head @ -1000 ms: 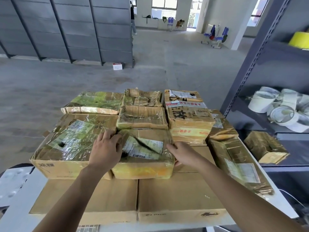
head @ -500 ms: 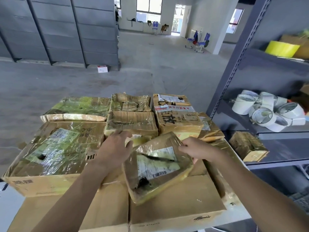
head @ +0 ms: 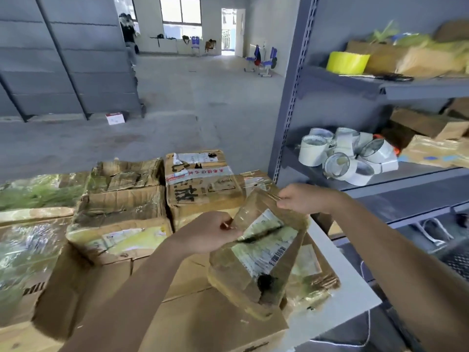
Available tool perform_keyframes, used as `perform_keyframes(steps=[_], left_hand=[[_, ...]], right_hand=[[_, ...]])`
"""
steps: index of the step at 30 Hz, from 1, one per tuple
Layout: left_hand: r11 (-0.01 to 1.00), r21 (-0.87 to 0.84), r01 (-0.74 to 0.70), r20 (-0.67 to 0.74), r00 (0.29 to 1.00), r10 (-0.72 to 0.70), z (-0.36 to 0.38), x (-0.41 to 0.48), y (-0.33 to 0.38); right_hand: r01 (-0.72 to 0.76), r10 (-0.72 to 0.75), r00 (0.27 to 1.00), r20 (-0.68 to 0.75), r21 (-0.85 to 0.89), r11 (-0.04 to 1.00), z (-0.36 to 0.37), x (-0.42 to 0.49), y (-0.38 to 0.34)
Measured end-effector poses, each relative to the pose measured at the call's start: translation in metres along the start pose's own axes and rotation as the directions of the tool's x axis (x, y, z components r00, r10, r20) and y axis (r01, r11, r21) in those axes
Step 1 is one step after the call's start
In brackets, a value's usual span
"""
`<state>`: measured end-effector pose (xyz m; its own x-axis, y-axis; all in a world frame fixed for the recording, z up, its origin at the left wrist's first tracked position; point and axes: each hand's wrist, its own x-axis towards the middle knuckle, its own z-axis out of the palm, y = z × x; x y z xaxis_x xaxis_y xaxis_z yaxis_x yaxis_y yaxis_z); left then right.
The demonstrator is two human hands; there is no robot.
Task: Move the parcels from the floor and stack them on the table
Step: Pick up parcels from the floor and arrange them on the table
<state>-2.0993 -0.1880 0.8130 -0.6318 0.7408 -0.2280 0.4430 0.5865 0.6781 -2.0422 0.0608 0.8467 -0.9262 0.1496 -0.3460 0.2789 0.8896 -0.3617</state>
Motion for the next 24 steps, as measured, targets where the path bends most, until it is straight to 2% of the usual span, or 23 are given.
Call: perform_keyframes(steps=[2, 4, 6, 9, 13, 16, 19, 21, 22, 24], left_hand=[[1.0, 0.009, -0.01, -0.035, 0.999, 0.01, 0.019, 0.017, 0.023], [1.0, -0.006, 0.024, -0.102, 0.995, -0.025, 0.038, 0.035, 0.042], [0.994, -0.068, 0.081, -0.19, 0.977, -0.093, 0.053, 0.052, 0.059], [0.968, -0.19, 0.163, -0.313, 0.925, -0.217, 0.062, 0.074, 0.085], [0.93, -0.322, 0.179, -0.459, 0.829, -0.318, 0.059, 0.102, 0.108], [0.908, -0.372, 0.191, -0.513, 0.773, -0.373, 0.046, 0.123, 0.108], [0.837, -0.515, 0.187, -0.49, 0.737, -0.466, 0.032, 0.143, 0.104], [0.75, -0.637, 0.181, -0.427, 0.726, -0.539, 0.027, 0.156, 0.102], [0.712, -0.676, 0.19, -0.388, 0.729, -0.563, 0.026, 0.161, 0.102], [0.671, -0.708, 0.221, -0.302, 0.764, -0.57, 0.025, 0.173, 0.104]], right_hand=[[0.017, -0.018, 0.996, -0.083, -0.007, 1.0, -0.01, 0.006, 0.023], [0.045, -0.032, 0.975, -0.218, 0.057, 0.997, -0.02, 0.017, 0.048], [0.064, -0.006, 0.944, -0.33, 0.165, 0.984, -0.032, 0.024, 0.067], [0.045, 0.069, 0.911, -0.406, 0.265, 0.963, -0.044, 0.03, 0.085], [-0.011, 0.089, 0.946, -0.31, 0.243, 0.97, -0.047, 0.035, 0.096], [-0.037, 0.099, 0.984, -0.145, 0.378, 0.925, -0.045, 0.038, 0.098], [-0.093, 0.128, 0.991, -0.028, 0.539, 0.837, -0.045, 0.046, 0.109], [-0.126, 0.169, 0.986, 0.0, 0.665, 0.736, -0.046, 0.055, 0.114], [-0.123, 0.191, 0.981, -0.017, 0.708, 0.695, -0.046, 0.063, 0.115], [-0.111, 0.262, 0.96, -0.097, 0.728, 0.676, -0.05, 0.083, 0.117]])
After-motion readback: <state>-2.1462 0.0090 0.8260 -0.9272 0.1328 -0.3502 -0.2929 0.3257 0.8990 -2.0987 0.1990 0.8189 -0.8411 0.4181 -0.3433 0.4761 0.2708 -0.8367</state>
